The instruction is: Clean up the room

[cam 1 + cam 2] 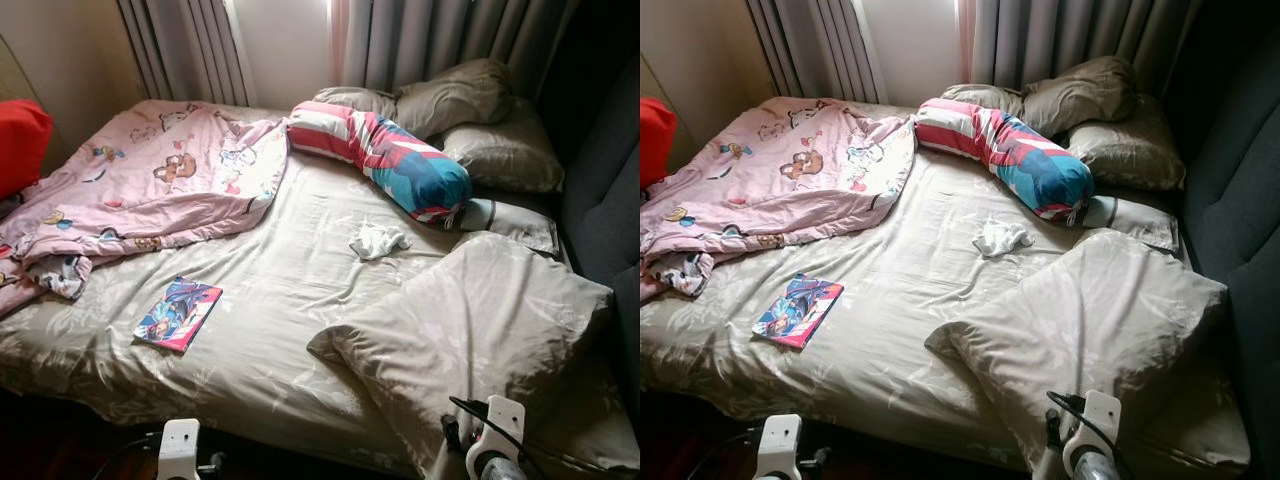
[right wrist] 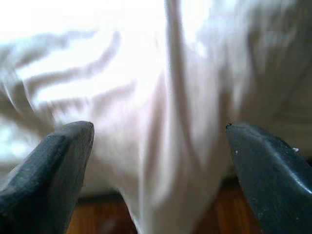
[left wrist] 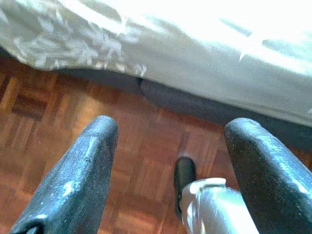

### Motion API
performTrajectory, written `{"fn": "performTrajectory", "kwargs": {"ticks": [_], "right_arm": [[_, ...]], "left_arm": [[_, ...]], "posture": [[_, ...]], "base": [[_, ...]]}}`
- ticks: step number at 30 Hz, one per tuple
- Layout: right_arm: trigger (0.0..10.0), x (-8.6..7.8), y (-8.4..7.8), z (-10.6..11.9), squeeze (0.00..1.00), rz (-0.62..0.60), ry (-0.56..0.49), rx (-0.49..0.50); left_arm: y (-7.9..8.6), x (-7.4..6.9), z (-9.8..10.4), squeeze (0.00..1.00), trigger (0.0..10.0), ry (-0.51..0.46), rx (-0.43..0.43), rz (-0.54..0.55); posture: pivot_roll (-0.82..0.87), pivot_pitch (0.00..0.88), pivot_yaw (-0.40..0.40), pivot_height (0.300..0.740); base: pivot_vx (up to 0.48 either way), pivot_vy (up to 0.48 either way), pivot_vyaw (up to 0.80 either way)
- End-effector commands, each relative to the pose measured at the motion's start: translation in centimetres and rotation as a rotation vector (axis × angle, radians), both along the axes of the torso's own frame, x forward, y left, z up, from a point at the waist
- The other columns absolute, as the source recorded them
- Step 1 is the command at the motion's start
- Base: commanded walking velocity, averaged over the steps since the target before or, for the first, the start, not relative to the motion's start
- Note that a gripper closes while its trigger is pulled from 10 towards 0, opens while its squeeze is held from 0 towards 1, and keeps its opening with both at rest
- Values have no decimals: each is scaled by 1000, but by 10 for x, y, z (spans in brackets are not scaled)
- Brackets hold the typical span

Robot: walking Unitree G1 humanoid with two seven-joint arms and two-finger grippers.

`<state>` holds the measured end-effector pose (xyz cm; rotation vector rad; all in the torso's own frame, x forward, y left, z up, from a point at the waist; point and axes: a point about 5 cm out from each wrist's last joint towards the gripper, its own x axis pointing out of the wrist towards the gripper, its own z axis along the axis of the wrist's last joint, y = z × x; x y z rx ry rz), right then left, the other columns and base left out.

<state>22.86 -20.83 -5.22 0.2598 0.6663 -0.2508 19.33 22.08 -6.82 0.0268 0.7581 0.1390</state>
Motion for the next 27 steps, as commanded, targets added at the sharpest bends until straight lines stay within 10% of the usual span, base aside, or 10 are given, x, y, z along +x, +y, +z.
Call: {"fn": "performTrajectory", "kwargs": {"ticks": [1, 4, 8, 27], "right_arm": [[10000, 14, -3, 12, 0, 16, -91, -29], [10000, 27, 0, 27, 0, 56, -224, -72], [10000, 23, 0, 31, 0, 72, -296, -111], [10000, -11, -7, 13, 0, 9, -258, -94]], "left_arm": [[5, 2, 4, 0, 10000, -42, 34, 17], [21, 50, 47, 0, 10000, -324, 43, 45], [16, 67, 74, 0, 10000, -539, 39, -21], [-3, 60, 95, 0, 10000, -704, -1, -139]], "posture": [[-16, 0, -11, 740], [-19, 0, -19, 740], [-22, 0, -21, 740], [-16, 0, -27, 740]], "base": [[0, 0, 0], [0, 0, 0], [0, 0, 0], [15, 0, 0]]}}
